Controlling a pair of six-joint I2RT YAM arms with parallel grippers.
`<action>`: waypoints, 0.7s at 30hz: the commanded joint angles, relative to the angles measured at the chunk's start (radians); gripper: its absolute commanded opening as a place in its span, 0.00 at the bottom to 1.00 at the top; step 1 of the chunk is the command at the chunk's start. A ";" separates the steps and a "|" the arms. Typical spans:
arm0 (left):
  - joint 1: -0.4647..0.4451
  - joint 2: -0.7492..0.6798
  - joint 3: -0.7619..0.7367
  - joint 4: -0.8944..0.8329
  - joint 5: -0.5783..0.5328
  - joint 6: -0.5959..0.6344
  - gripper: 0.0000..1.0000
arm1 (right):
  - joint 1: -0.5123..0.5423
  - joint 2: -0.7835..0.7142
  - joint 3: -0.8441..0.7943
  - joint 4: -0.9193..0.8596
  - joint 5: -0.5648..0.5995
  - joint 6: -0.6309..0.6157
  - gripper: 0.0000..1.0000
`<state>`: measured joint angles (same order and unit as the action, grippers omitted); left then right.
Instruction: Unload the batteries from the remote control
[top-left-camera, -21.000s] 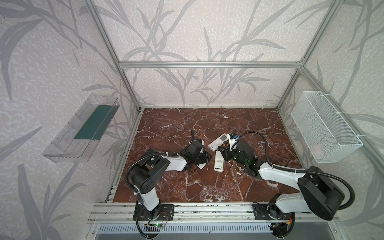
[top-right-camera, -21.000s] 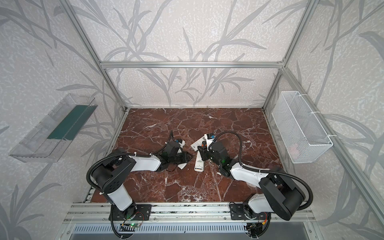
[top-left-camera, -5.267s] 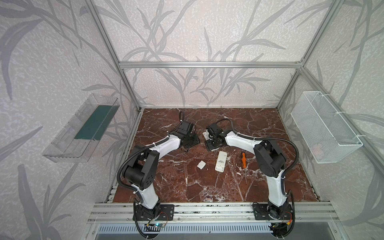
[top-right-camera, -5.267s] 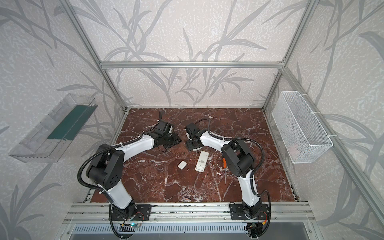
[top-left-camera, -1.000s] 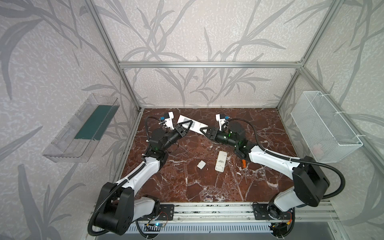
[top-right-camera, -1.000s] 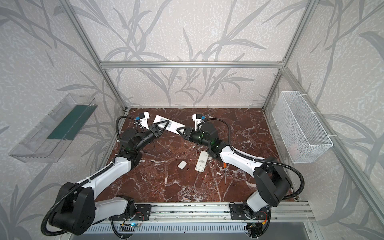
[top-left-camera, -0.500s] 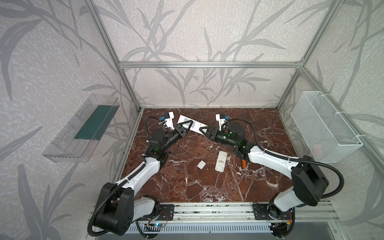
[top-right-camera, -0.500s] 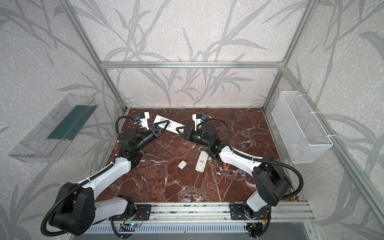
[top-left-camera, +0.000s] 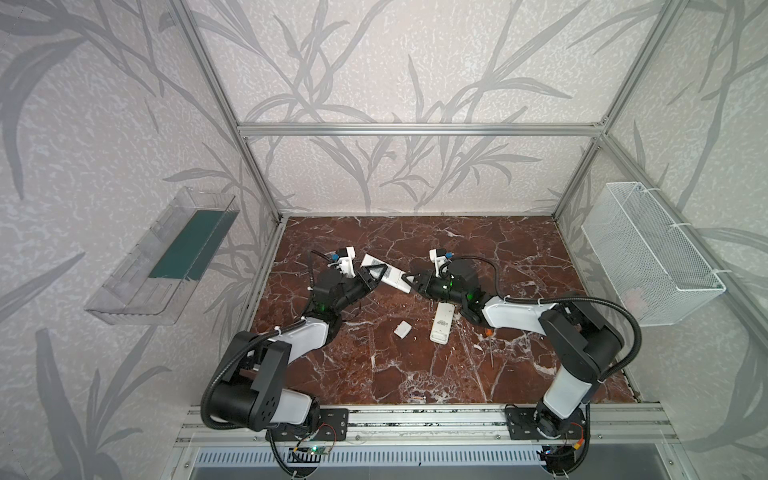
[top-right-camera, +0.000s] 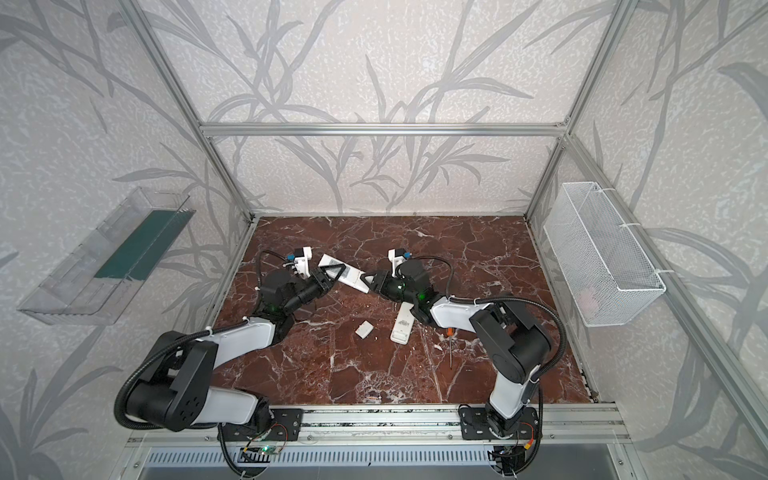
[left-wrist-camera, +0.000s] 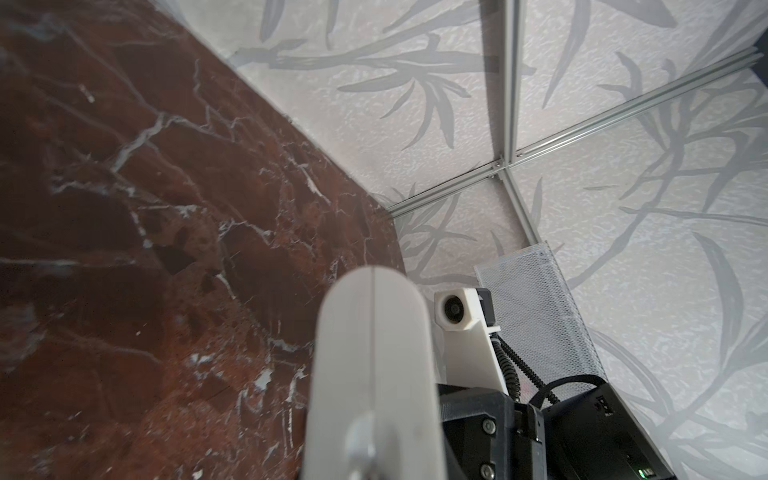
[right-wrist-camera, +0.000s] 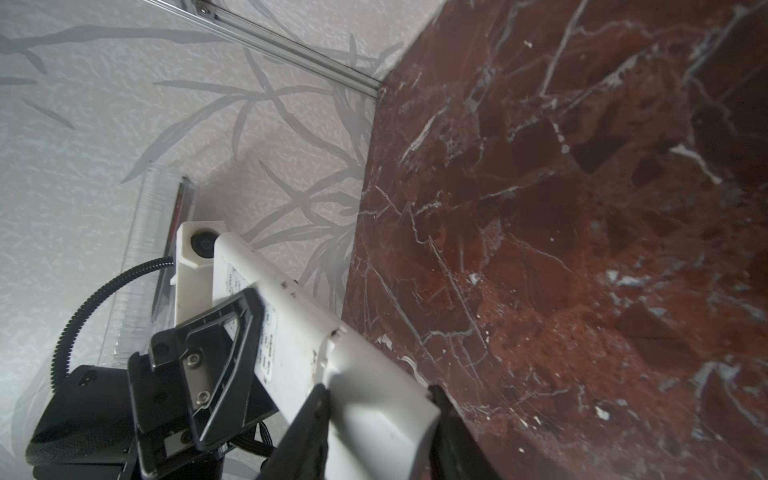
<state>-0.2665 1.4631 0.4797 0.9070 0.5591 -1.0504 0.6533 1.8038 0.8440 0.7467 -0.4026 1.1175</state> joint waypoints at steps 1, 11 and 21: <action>-0.012 0.080 -0.015 0.193 0.017 -0.015 0.06 | -0.008 0.070 -0.022 0.105 -0.014 -0.006 0.37; -0.018 0.356 -0.025 0.412 0.029 -0.038 0.03 | -0.049 0.183 -0.079 0.118 -0.012 -0.060 0.40; -0.018 0.298 0.007 0.185 0.018 0.113 0.02 | -0.063 0.126 -0.073 -0.034 -0.008 -0.165 0.46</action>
<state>-0.2806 1.8164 0.4519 1.1549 0.5694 -1.0168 0.5941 1.9617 0.7639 0.8005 -0.4198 1.0103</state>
